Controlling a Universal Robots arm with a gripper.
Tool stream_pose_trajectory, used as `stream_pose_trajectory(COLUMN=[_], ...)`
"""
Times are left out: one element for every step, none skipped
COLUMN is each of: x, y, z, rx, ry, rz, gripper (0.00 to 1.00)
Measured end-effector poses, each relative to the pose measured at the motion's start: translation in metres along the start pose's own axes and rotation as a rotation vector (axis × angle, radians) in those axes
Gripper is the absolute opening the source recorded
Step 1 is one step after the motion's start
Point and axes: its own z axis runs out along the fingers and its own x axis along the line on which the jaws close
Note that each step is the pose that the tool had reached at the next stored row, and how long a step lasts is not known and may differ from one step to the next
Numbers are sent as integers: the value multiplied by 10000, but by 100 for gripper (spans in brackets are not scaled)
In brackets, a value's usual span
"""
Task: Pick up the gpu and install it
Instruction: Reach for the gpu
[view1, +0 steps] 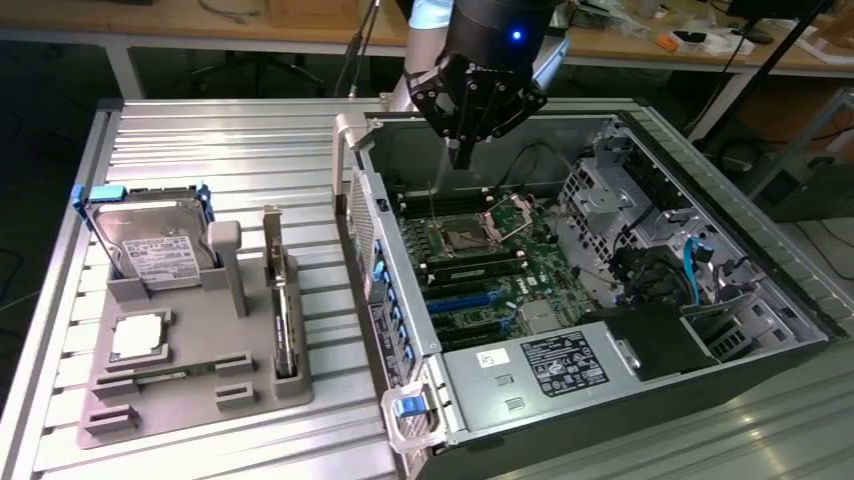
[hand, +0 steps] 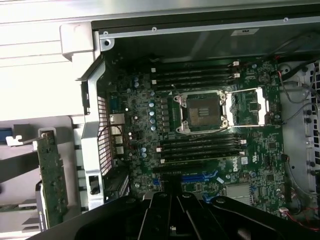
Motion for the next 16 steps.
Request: stream_pose_trajectory(x=[4,8,11,15,17,17,18,18,18,18,22,27,29,33,37,43], y=[0,-1,-1,-1,-2,-2,-2,-2,-2,-2,-2,-3,-3,-3,-4,-4], z=[0,0,0,0,0,-1,0,-1,0,0,0,-1,-1,-1,-1,-1], rx=[0,-1,-1,0,0,0,0,0,0,0,0,0,-1,0,-1,-1], ry=[0,0,-1,0,0,0,0,0,0,0,-1,0,-1,0,-1,-1], rz=[0,0,0,0,0,0,0,0,0,0,2,2,0,1,1,1], gripper=[11,11,11,11,11,11,11,11,11,11,11,11,11,11,11,11])
